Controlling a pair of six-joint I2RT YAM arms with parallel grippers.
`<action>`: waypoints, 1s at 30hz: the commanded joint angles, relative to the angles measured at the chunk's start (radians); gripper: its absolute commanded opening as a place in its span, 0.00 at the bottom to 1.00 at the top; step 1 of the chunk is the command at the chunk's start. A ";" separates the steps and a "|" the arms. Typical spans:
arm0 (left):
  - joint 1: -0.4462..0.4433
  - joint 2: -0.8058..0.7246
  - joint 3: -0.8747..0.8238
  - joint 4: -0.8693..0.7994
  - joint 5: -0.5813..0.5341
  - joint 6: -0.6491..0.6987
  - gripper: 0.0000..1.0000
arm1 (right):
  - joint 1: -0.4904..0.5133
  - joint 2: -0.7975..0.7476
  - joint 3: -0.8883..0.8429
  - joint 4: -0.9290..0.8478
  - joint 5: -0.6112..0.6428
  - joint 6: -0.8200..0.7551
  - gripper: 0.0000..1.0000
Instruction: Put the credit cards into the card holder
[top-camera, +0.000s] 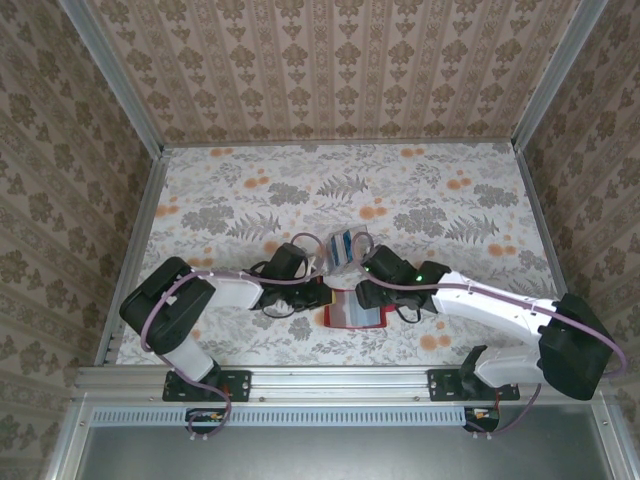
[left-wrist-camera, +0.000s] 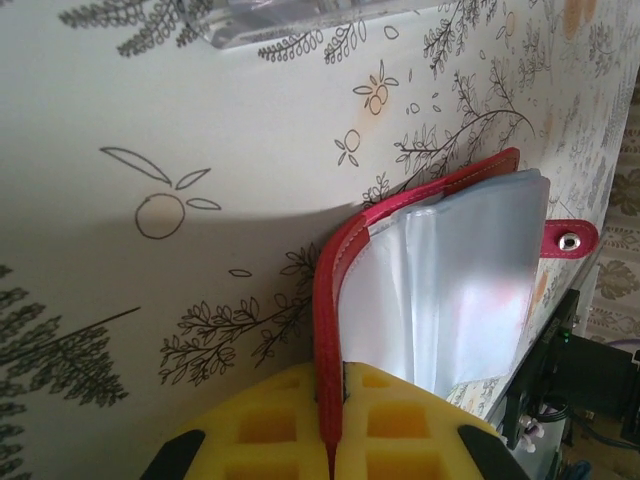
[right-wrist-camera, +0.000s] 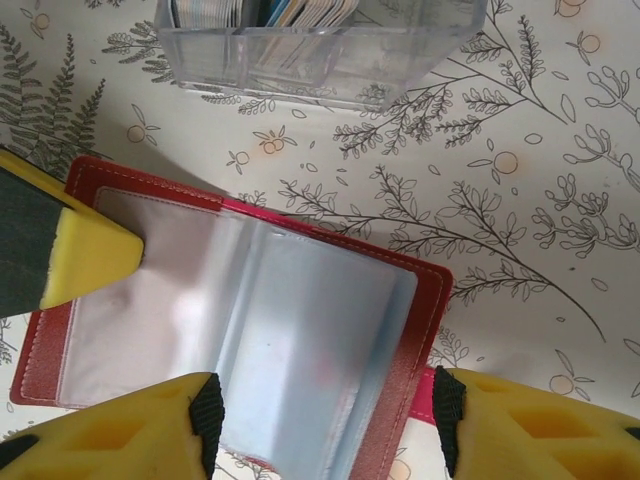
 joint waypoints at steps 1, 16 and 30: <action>-0.006 -0.019 -0.026 -0.009 -0.026 -0.018 0.00 | 0.032 -0.016 0.014 0.020 0.026 0.054 0.60; 0.003 -0.130 -0.093 -0.060 -0.126 -0.023 0.23 | 0.003 0.218 -0.023 0.056 -0.004 0.140 0.43; 0.102 -0.438 -0.076 -0.426 -0.254 0.146 0.54 | -0.092 -0.007 0.128 0.033 0.123 0.023 0.62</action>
